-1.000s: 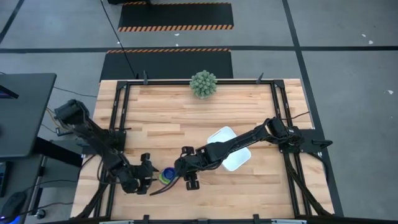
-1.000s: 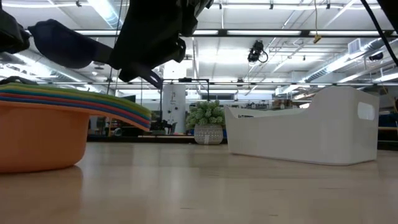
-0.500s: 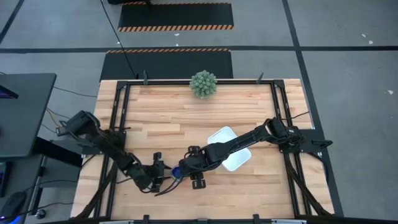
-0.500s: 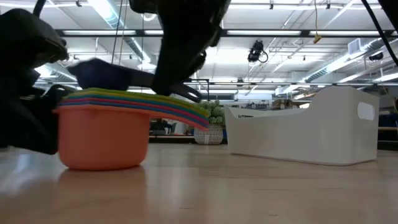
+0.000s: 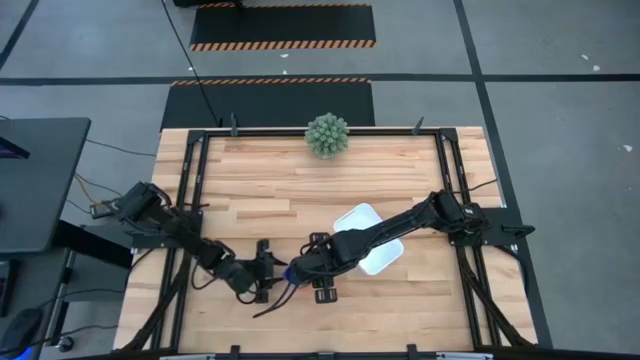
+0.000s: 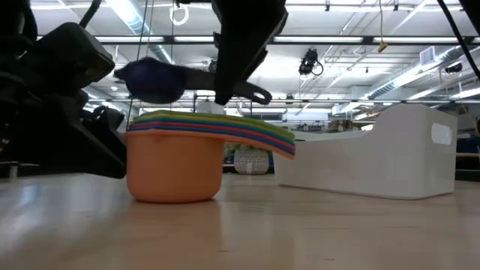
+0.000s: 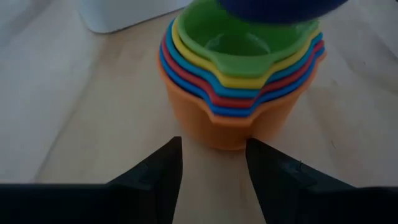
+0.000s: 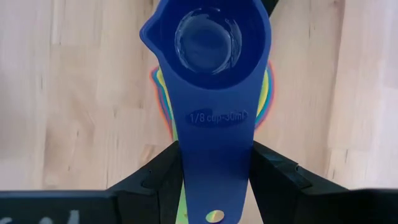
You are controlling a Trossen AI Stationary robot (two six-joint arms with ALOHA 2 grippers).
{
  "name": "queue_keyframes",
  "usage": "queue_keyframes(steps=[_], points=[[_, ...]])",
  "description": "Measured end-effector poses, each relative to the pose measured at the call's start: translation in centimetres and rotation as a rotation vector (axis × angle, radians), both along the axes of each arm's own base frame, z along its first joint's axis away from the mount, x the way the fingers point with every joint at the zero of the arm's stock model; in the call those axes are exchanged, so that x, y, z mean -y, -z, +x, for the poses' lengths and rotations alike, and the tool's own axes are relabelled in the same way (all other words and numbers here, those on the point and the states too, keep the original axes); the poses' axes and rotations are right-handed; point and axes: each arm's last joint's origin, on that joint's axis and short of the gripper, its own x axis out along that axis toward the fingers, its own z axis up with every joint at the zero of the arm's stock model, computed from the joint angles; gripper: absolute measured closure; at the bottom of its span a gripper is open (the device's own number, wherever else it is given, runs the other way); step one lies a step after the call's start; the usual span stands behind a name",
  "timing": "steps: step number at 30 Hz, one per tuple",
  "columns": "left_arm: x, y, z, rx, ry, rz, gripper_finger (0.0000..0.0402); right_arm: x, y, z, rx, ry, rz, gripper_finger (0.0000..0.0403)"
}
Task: Nest measuring cups in basket
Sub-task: Stack the dark blue measuring cup on top of the green measuring cup
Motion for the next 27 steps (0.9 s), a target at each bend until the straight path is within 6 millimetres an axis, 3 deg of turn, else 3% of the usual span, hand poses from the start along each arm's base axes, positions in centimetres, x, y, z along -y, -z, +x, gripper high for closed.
queue_keyframes(steps=[14,27], points=[[0.0,-0.2,0.3,0.015,0.021,-0.044,0.0219,0.0,0.6,-0.5,-0.072,0.184,0.037,0.0231],[0.1,-0.4,0.4,0.034,0.03,-0.065,0.0219,-1.7,1.2,-1.2,-0.086,0.273,0.073,0.0231]])
